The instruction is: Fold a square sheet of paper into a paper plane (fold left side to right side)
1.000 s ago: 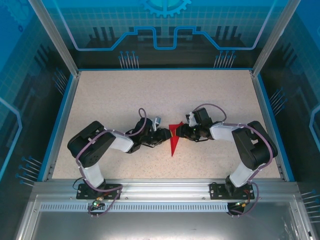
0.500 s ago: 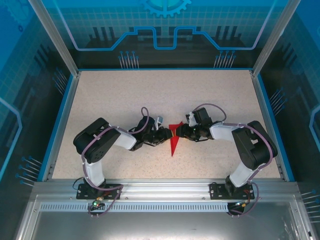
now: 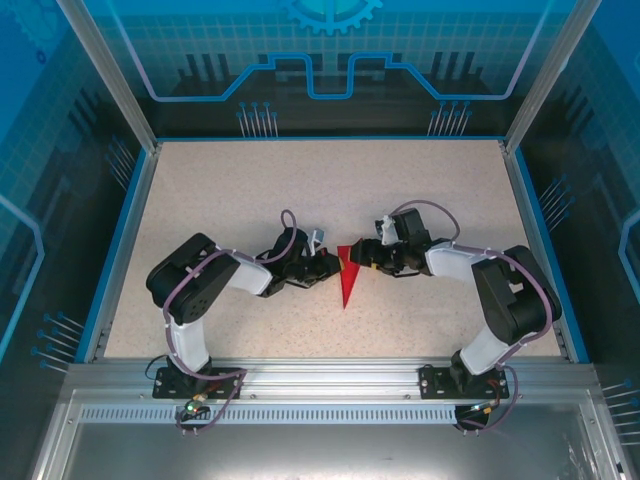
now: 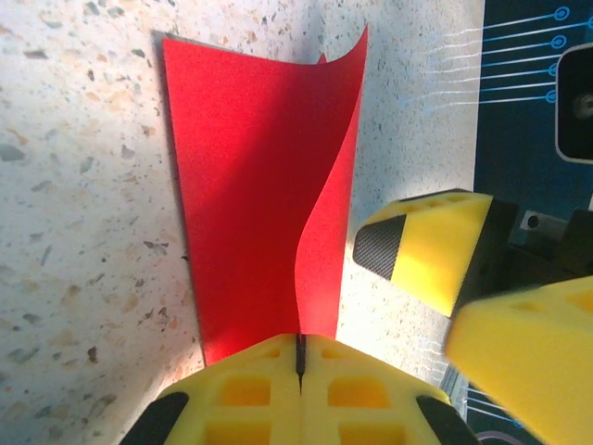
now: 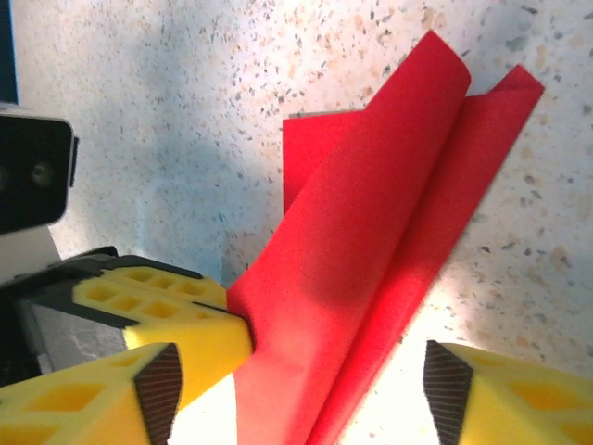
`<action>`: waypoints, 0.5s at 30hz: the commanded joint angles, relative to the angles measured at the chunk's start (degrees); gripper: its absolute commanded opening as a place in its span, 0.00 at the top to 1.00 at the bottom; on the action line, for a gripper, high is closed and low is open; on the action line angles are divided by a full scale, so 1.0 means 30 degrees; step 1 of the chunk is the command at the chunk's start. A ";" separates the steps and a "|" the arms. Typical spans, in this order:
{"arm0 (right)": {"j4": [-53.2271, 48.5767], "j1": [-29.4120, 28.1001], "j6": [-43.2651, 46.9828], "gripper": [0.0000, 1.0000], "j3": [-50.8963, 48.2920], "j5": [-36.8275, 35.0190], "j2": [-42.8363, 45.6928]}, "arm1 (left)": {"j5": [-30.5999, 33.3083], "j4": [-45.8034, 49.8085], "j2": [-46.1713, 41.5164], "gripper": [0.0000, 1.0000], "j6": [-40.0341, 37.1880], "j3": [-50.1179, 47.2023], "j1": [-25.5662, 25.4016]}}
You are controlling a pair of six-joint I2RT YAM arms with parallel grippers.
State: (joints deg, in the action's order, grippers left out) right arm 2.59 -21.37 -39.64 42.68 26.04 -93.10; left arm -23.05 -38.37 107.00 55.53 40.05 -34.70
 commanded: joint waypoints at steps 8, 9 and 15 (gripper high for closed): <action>0.0140 0.0033 -0.0581 0.16 0.1404 0.0664 -0.1121 | -0.0468 0.0383 0.0367 1.00 -0.0601 0.0430 0.0137; 0.0104 0.0014 -0.0572 0.16 0.1486 0.0663 -0.1189 | -0.0465 0.0384 0.0370 1.00 -0.0605 0.0442 0.0126; 0.0078 -0.0173 -0.0614 0.16 0.1895 0.0650 -0.1800 | -0.0489 0.0395 0.0383 1.00 -0.0608 0.0433 0.0114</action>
State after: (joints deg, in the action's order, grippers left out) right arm 3.03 -21.39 -40.91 46.63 26.65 -97.41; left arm -23.44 -37.76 107.00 55.31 40.05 -34.65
